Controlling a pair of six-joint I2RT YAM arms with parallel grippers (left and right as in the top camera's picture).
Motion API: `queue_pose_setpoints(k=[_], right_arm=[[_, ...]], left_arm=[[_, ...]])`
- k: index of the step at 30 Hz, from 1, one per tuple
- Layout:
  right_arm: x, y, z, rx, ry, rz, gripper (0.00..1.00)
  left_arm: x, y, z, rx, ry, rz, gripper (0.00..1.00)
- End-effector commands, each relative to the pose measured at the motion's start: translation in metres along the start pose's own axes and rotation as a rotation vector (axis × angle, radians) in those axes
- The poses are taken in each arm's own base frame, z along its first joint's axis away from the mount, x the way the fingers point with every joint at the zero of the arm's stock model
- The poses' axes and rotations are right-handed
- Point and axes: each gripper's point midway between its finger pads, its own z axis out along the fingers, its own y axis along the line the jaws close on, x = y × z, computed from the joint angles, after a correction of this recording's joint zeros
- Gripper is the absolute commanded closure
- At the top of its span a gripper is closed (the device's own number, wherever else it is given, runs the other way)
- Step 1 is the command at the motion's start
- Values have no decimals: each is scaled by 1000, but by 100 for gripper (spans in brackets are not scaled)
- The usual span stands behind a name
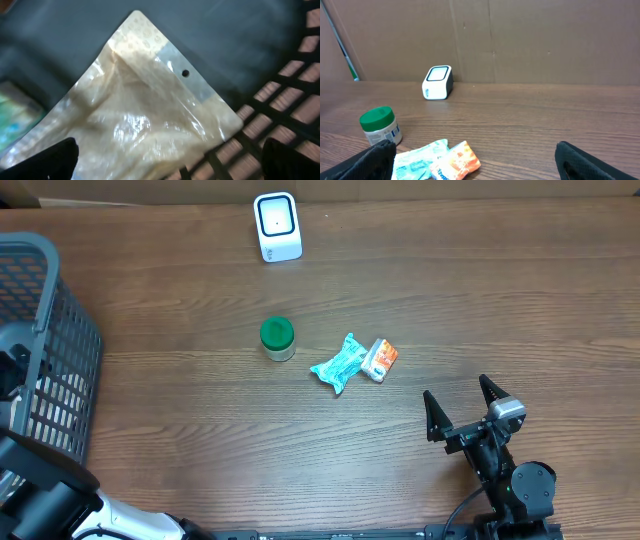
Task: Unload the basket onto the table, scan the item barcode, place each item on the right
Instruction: 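Grasp the clear resealable bag in the basket with the left gripper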
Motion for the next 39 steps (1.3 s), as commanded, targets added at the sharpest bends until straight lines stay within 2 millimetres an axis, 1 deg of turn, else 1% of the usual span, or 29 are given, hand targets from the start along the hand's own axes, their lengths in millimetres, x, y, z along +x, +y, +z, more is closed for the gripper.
queue_pose_setpoints(k=[1,4,9,11,16,19,20,21,24,26,28,30,32,36,39], right_arm=[[2,0,0,-1,-2,-5,0],[2,0,0,-1,-2,-5,0],[2,0,0,-1,-2,-5,0],[2,0,0,-1,-3,-5,0],[2,0,0,-1,-2,-5,0],[2,0,0,-1,-2,-5,0],[2,0,0,-1,-3,-5,0],[2,0,0,-1,-2,-5,0],[2,0,0,-1,-3,-5,0],[2,0,0,-1,-2,-5,0],[2,0,0,-1,-2,-5,0],[2,0,0,-1,-2,-5,0],[2,0,0,-1,-2,-5,0],[2,0,0,-1,-2,-5,0],[2,0,0,-1,-2,-5,0]], left_arm=[[8,3,17,-25,13,55,0],[10,11,26,-64,9,56,0],[6,14,39,-74,-25,63,0],[8,14,44,-74,-26,89,0],[17,15,55,-72,-4,121,0],[24,15,62,-68,24,127,0],[30,16,66,-74,40,126,0],[33,19,67,-88,51,125,0],[40,35,66,-182,84,108,5],[42,46,65,-252,93,73,5],[43,53,64,-288,97,54,5],[44,54,67,-290,106,53,5],[46,54,74,-288,120,54,4],[57,56,96,-281,186,52,0],[65,56,111,-275,231,54,0]])
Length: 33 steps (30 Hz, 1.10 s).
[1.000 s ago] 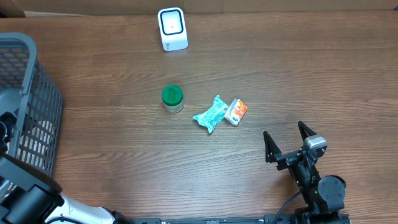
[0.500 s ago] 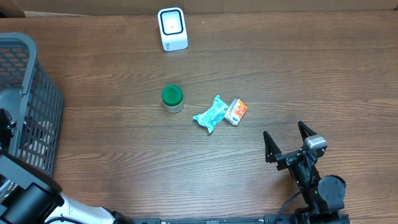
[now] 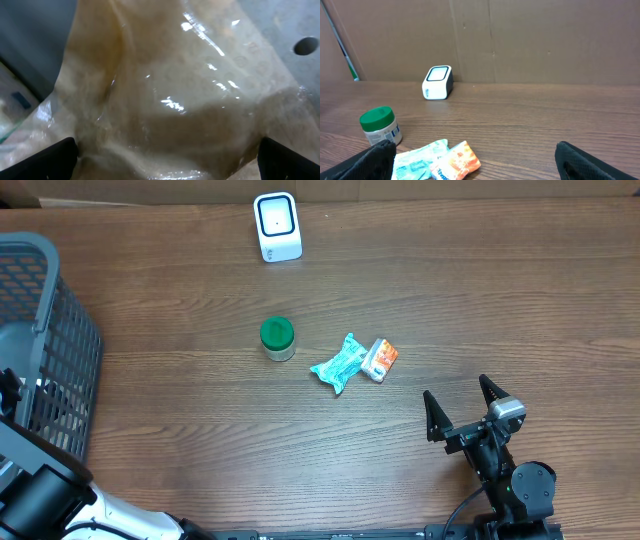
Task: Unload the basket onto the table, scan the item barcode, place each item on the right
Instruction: 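Grasp the clear resealable bag in the basket with the left gripper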
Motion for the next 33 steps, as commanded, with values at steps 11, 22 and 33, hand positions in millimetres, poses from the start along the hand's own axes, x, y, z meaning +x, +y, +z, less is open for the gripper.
queue_pose_setpoints(k=[11,22,33], right_arm=[[2,0,0,-1,-3,-5,0],[2,0,0,-1,-3,-5,0],[2,0,0,-1,-3,-5,0]], left_arm=[[9,-9,39,9,78,-5,66],[-15,-12,-7,51,72,-103,96],[-83,-30,-131,229,-145,-126,96]])
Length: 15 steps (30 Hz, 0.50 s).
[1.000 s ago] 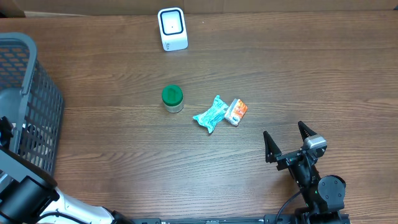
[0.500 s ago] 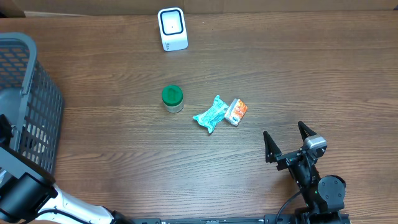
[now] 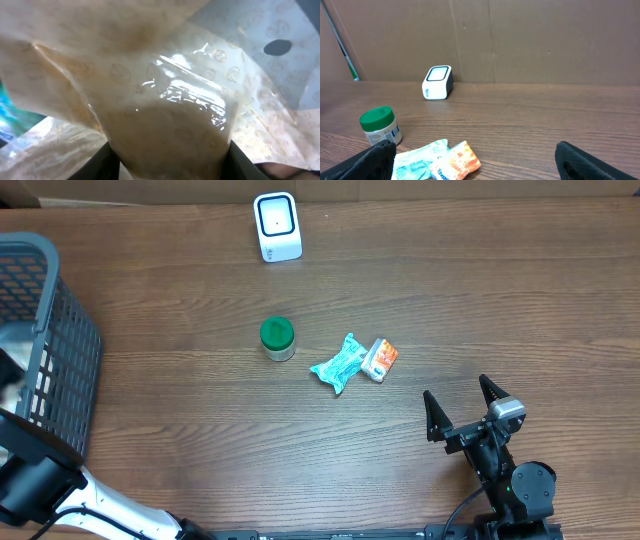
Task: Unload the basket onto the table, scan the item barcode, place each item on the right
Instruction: 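Grasp the clear resealable bag in the basket with the left gripper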
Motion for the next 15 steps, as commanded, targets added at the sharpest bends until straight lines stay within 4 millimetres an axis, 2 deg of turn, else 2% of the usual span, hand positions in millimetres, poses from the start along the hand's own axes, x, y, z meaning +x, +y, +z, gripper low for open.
queue_pose_setpoints(k=[1,2,3,9,12,15], right_arm=[[2,0,0,-1,-3,-5,0],[2,0,0,-1,-3,-5,0],[2,0,0,-1,-3,-5,0],[2,-1,0,-1,-3,-5,0],[2,0,0,-1,-3,-5,0],[2,0,0,-1,-3,-5,0]], left_arm=[[-25,-27,-57,117,-126,-2,96],[-28,-30,-69,122,-146,4,96],[-32,-38,-93,146,-187,18,96],[-39,-69,-186,269,-397,82,96],[-31,-84,-233,290,-511,129,96],[-12,-102,-284,313,-629,188,96]])
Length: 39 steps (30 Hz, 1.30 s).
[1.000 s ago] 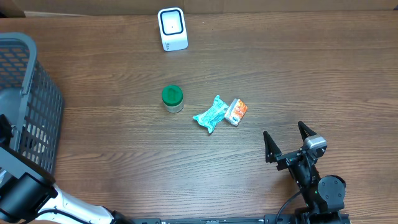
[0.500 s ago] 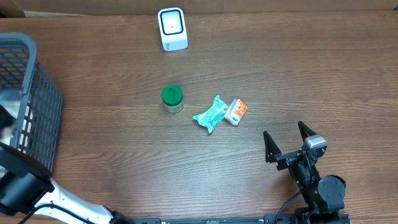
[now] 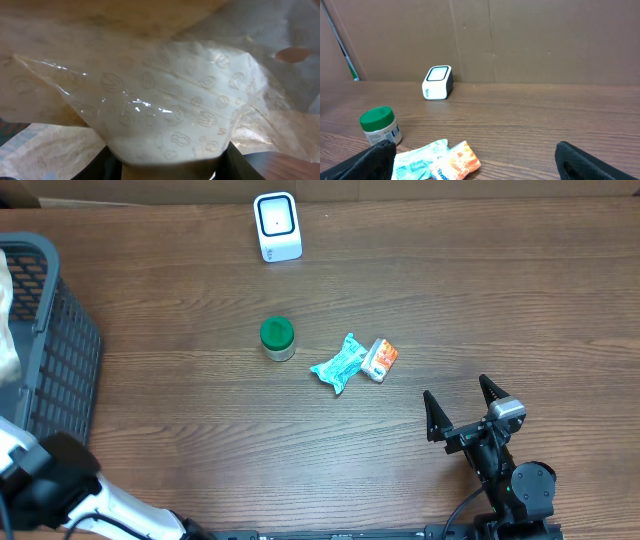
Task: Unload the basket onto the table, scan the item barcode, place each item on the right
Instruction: 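Grasp the clear resealable bag in the basket with the left gripper, then lift the clear bag out and place it left of the jar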
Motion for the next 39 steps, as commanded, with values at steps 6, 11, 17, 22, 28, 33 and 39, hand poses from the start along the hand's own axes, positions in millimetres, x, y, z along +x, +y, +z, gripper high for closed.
queue_pose_setpoints(k=[6,11,17,22,28,33,39], right_arm=[[2,0,0,-1,-2,-5,0],[2,0,0,-1,-2,-5,0],[2,-1,0,-1,-2,-5,0],[2,-1,0,-1,-2,-5,0],[2,0,0,-1,-2,-5,0],[2,0,0,-1,-2,-5,0],[2,0,0,-1,-2,-5,0]], left_arm=[[-3,-106,-172,179,-392,197,96],[23,-142,-220,275,-464,285,95],[69,-174,-193,347,-261,362,94],[107,-182,-129,325,24,382,93],[153,-194,-26,276,337,363,91],[208,-211,53,237,530,360,90],[260,-223,115,201,636,342,89]])
